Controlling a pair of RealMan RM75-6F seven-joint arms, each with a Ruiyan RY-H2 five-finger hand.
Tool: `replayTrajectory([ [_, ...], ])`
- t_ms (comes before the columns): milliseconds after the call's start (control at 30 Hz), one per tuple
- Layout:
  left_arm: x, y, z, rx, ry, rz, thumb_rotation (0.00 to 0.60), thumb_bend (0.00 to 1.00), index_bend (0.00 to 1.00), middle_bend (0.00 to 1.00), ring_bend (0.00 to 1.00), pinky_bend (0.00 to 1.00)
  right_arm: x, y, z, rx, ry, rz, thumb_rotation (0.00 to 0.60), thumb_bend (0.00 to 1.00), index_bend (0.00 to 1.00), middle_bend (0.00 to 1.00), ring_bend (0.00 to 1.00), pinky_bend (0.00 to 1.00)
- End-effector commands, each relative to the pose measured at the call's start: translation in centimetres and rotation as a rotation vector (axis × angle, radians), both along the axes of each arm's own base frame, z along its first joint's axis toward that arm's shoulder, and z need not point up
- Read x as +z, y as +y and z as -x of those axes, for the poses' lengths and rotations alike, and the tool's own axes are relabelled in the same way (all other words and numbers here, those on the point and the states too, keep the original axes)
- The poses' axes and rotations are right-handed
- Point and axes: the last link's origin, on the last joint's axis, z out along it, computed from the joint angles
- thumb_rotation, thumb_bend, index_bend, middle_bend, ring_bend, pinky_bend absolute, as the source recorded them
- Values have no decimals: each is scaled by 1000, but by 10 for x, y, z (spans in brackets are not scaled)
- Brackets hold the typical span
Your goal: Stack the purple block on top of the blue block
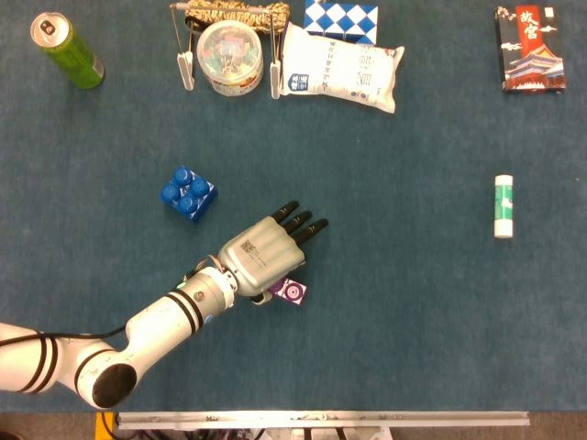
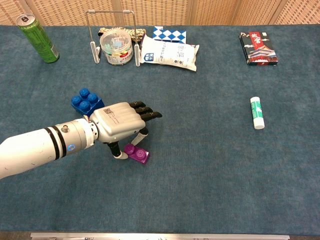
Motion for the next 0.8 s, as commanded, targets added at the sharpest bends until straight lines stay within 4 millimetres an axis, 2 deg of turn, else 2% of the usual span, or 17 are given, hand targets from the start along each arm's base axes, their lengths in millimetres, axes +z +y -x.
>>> replayTrajectory([
  [33, 0, 0, 1, 3, 1, 1, 600, 186, 557, 0, 0, 31, 0, 0, 0, 0, 0, 0, 600, 0, 305, 277, 151, 238],
  [333, 3, 2, 7, 16, 11, -10, 600, 188, 570, 0, 0, 32, 0, 0, 0, 0, 0, 1, 600, 0, 305, 277, 152, 239],
  [800, 21, 6, 13, 20, 30, -57, 600, 189, 570, 0, 0, 32, -2, -1, 0, -3, 1, -8, 600, 0, 305, 277, 152, 238],
])
